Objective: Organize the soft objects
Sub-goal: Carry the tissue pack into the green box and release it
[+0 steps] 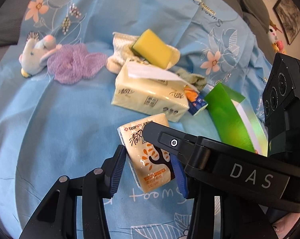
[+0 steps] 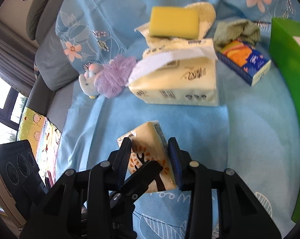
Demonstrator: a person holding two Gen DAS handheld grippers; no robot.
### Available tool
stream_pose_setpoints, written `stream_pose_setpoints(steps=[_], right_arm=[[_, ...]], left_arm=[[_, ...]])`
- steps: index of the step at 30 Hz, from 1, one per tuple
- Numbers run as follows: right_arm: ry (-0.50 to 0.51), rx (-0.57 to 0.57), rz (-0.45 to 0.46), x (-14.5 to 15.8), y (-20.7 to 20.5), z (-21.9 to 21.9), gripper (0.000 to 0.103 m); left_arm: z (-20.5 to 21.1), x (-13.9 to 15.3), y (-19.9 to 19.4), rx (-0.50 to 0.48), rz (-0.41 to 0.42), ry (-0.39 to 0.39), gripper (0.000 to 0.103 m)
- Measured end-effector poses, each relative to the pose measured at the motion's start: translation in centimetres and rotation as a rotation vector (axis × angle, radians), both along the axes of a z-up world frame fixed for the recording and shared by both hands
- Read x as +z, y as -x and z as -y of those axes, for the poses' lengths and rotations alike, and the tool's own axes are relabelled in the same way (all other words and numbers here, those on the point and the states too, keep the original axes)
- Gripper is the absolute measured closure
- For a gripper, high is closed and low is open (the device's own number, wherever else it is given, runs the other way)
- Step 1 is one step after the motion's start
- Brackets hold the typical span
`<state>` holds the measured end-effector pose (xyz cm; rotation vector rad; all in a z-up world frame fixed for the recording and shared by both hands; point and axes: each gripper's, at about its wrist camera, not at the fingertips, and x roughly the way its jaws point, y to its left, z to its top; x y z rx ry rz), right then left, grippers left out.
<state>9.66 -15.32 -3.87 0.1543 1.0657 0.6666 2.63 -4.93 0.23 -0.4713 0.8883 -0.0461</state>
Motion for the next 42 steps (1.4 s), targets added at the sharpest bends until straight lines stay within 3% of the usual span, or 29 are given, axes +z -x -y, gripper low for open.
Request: stream_pose_setpoints(steps=[20, 27, 34, 42], right_arm=[[-0.035, -0.031, 0.162, 3.6, 1.8, 1.1, 0.067], [-0.082, -0.092, 0.218, 5.5, 2.1, 3.7, 0.067], [-0.116, -0.158, 0.282, 7.0, 2.1, 7.5, 0.067], [-0.185, -0.344, 0.324, 8.4, 1.4, 14.1, 0.067]], left_arm=[[1.5, 3.3, 0.0, -0.034, 0.133, -0.049, 0.056], [4.0, 5.3, -1.0, -0.08, 0.188, -0.078, 0.056], [8.0, 6.8, -2.8, -0.185, 0.229, -0.131, 0.056], [13.8, 8.1, -5.6, -0.351, 0.277, -0.156, 0.056]])
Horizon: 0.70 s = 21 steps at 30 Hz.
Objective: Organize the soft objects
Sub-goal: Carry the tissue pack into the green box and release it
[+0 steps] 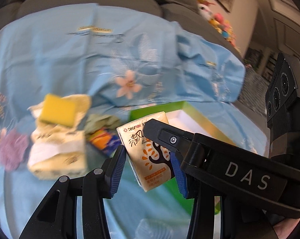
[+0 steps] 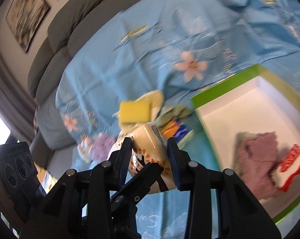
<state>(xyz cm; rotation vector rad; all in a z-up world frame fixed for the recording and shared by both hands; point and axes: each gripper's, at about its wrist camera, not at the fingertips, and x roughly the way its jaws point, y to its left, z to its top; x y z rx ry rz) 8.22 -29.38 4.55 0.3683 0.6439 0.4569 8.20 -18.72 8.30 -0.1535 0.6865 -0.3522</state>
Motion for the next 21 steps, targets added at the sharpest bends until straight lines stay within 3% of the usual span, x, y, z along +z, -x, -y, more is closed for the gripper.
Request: stream_pose_setpoints(steps=[5, 13, 21], right_arm=[[-0.055, -0.115, 0.005, 0.3, 0.0, 4.6, 0.067], [-0.123, -0.304, -0.025, -1.0, 0.0, 11.4, 0.067], [-0.144, -0.419, -0.111, -3.3, -1.3, 15.2, 0.067]], left_arm=[[4.2, 0.0, -1.7, -0.113, -0.003, -0.01, 0.056], [10.7, -1.6, -4.4, -0.29, -0.073, -0.011, 0.056], [13.8, -4.1, -6.2, -0.349, -0.183, 0.007, 0.056]])
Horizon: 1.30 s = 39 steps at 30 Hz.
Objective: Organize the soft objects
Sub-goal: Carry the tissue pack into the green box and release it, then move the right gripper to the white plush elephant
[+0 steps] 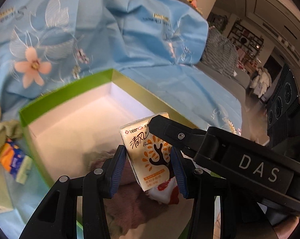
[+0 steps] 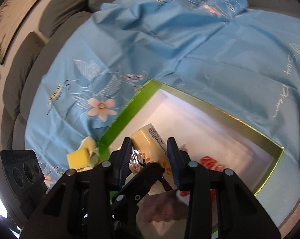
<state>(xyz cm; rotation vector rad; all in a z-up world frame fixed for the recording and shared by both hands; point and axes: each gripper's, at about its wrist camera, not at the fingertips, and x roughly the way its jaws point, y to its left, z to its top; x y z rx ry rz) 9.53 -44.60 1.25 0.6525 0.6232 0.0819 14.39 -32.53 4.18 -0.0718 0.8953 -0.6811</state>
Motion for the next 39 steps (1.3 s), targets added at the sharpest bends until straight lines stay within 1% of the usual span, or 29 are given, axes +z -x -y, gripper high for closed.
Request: stream_pose_setpoints(steps=[3, 5, 10, 14, 18, 20, 21, 24, 26, 29, 30, 31, 34, 35, 36, 37, 39], right_arm=[[0.005, -0.023, -0.033, -0.6, -0.3, 0.4, 0.068], [0.014, -0.025, -0.053, -0.9, -0.6, 0.4, 0.068], [0.011, -0.026, -0.064, -1.1, -0.8, 0.5, 0.068], [0.019, -0.033, -0.085, -1.4, -1.0, 0.6, 0.068], [0.012, -0.033, -0.126, -2.1, -1.5, 0.8, 0.068], [0.015, -0.032, -0.127, -2.1, -1.5, 0.8, 0.069], [0.014, -0.032, -0.125, -2.1, -1.4, 0.7, 0.067], [0.012, -0.041, -0.121, -2.0, -1.3, 0.6, 0.067], [0.02, -0.051, -0.122, -2.0, -1.2, 0.6, 0.067], [0.025, -0.067, -0.116, -1.8, -0.9, 0.7, 0.066], [0.028, -0.068, -0.11, -1.7, -0.8, 0.7, 0.063], [0.032, -0.069, -0.1, -1.5, -0.6, 0.6, 0.058], [0.041, -0.077, -0.068, -0.9, -0.3, 0.3, 0.048], [0.046, -0.076, -0.054, -0.5, -0.1, -0.1, 0.044], [0.046, -0.076, -0.054, -0.5, -0.1, -0.1, 0.035], [0.053, -0.075, -0.042, -0.2, 0.0, -0.4, 0.03], [0.071, -0.07, -0.017, 0.3, 0.2, -1.0, 0.023]], left_arm=[[0.3, -0.8, -0.3, 0.002, -0.042, -0.005, 0.056], [0.2, -0.9, -0.5, 0.003, -0.045, -0.008, 0.056], [0.0, -1.1, -0.7, -0.006, -0.064, -0.012, 0.056], [0.1, -1.8, -1.0, 0.012, -0.081, -0.035, 0.056], [0.1, -2.1, -0.9, 0.025, -0.089, -0.041, 0.056], [-0.1, -2.0, -0.7, 0.028, -0.087, -0.035, 0.056], [-0.3, -1.8, -0.5, 0.028, -0.082, -0.033, 0.056], [-0.5, -1.3, 0.0, 0.031, -0.059, -0.04, 0.056], [-1.2, -0.7, 0.4, 0.039, -0.047, -0.018, 0.056], [-2.7, 0.1, 0.6, 0.068, -0.052, 0.035, 0.056], [-3.3, 0.3, 0.7, 0.078, -0.053, 0.049, 0.056], [-3.9, 0.7, 0.9, 0.091, -0.049, 0.057, 0.055], [-6.0, 1.4, 1.7, 0.131, -0.028, 0.067, 0.039], [-6.7, 1.6, 1.9, 0.144, -0.024, 0.073, 0.036], [-7.8, 1.9, 2.2, 0.16, -0.019, 0.083, 0.036], [-8.5, 2.0, 2.4, 0.172, -0.019, 0.089, 0.036], [-10.3, 2.2, 3.1, 0.204, -0.016, 0.101, 0.032]])
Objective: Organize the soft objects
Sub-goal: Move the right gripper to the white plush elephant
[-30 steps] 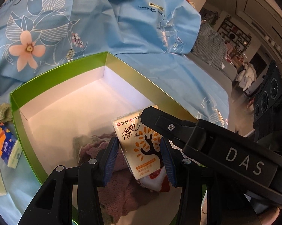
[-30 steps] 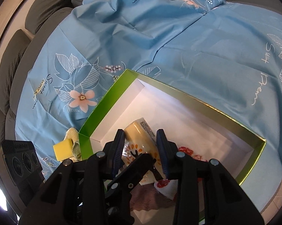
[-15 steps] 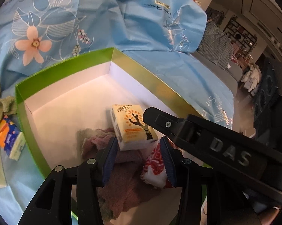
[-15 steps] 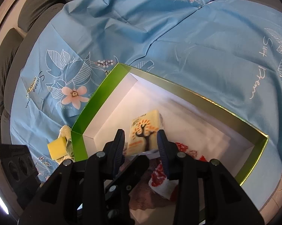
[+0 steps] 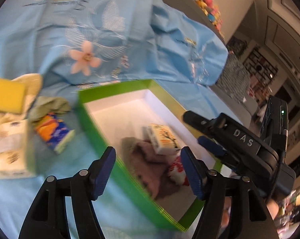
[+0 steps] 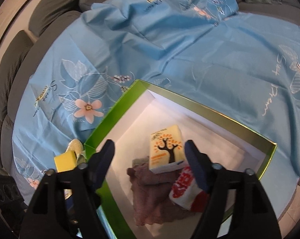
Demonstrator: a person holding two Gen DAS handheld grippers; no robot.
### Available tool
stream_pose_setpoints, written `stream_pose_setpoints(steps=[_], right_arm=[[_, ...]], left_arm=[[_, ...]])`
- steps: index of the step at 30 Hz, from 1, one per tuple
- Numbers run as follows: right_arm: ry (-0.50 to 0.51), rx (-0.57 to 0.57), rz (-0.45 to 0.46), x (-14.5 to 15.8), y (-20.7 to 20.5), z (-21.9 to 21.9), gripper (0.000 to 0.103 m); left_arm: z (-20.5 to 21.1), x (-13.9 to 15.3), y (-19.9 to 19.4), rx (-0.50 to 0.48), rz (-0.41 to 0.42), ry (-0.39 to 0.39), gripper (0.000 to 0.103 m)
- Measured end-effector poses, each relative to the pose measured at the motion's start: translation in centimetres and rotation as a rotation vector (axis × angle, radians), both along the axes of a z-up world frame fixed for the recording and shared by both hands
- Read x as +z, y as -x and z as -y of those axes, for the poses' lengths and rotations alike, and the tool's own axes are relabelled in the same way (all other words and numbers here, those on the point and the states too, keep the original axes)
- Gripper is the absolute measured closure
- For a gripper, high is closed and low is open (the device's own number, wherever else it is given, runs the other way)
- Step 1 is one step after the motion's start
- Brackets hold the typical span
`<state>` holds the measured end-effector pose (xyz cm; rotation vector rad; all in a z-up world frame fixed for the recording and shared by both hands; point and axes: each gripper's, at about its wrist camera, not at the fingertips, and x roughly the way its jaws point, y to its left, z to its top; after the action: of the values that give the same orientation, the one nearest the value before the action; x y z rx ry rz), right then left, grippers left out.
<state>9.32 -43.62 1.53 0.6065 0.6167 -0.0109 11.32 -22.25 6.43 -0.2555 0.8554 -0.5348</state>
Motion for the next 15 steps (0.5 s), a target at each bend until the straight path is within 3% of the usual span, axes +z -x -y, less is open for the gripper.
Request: stream_pose_setpoints(steps=[2, 7, 15], right_arm=[[0.017, 0.004, 0.015, 0.5, 0.2, -0.7, 0.017], [0.058, 0.036, 0.056, 1.3, 0.5, -2.5, 0.01], [0.105, 0.145, 0.102, 2.3, 0.6, -6.8, 0.007]], left_arm=[[-2.3, 0.2, 0.8, 0.054, 0.011, 0.004, 0.025], [-8.1, 0.3, 2.8, 0.209, 0.035, -0.036, 0.024], [-18.2, -1.9, 6.1, 0.506, 0.001, -0.088, 0.024]])
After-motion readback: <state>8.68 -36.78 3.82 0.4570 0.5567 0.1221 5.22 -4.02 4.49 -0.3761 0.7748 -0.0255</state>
